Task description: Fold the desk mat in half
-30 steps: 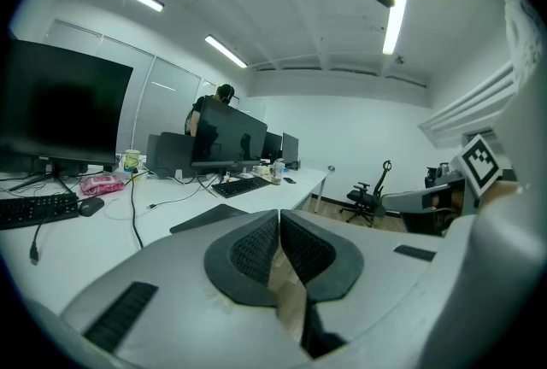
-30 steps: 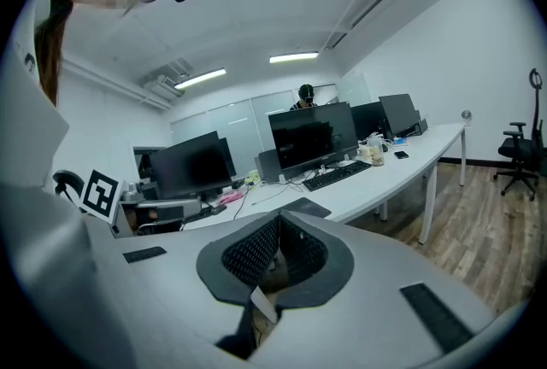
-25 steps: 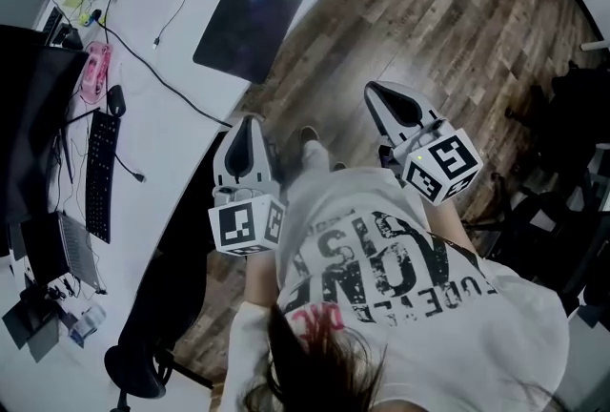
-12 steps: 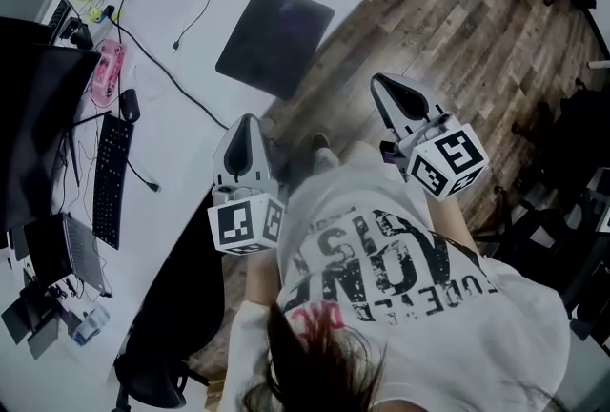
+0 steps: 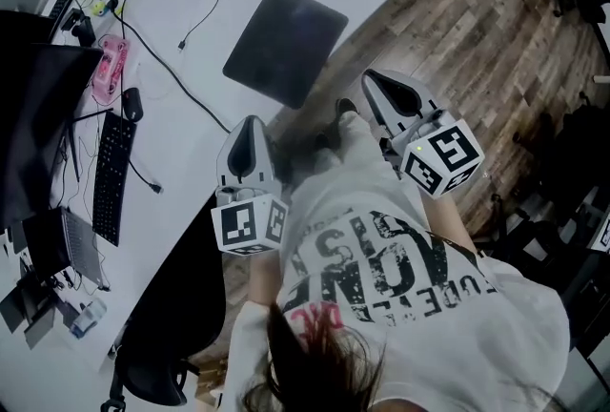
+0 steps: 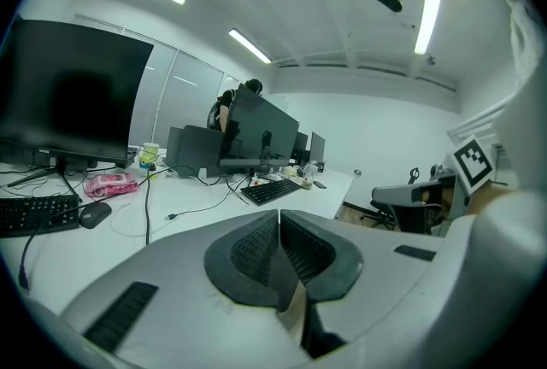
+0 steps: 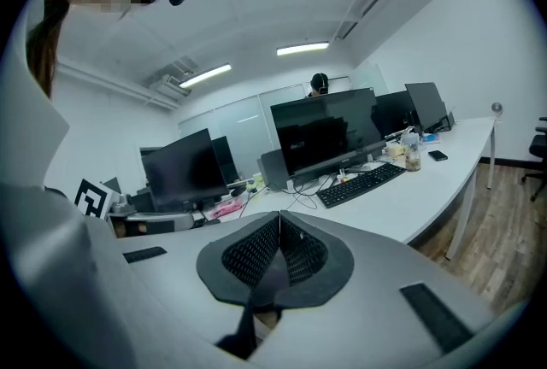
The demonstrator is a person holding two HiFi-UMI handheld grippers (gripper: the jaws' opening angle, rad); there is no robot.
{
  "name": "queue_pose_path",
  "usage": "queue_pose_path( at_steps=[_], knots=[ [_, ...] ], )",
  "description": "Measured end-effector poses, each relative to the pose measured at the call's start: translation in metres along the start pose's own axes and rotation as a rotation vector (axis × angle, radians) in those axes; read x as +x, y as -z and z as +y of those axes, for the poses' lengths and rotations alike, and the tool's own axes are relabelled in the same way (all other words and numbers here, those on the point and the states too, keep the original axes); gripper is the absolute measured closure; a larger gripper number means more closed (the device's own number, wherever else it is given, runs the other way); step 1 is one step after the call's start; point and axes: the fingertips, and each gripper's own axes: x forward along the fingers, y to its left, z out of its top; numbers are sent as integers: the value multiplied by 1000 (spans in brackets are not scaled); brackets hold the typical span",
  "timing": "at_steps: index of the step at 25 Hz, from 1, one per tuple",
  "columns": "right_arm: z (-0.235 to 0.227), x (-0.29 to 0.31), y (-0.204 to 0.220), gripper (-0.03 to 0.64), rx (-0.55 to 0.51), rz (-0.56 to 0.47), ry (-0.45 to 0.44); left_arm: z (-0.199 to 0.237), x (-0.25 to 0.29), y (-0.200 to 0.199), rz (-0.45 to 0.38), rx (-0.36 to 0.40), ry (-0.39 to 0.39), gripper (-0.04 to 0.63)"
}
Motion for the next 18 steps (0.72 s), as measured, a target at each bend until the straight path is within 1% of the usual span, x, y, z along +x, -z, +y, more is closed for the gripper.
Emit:
queue_pose_path(
  at_steps=[4,8,16,18],
  knots=[
    [-7,21,-3,615,-4,35,-54,9,10,-9,-21,-23,-58,588],
    [-17,45,-13,615,-31,64,-128,18,23,-19,-47,-53,-135,588],
    [-46,92,-39,615,-91,109,-286,33,44,-40,-110,-96,-332,588],
    [-54,99,-42,615,-101,121,-315,33,47,-42,-121,-101,-370,588]
  ],
)
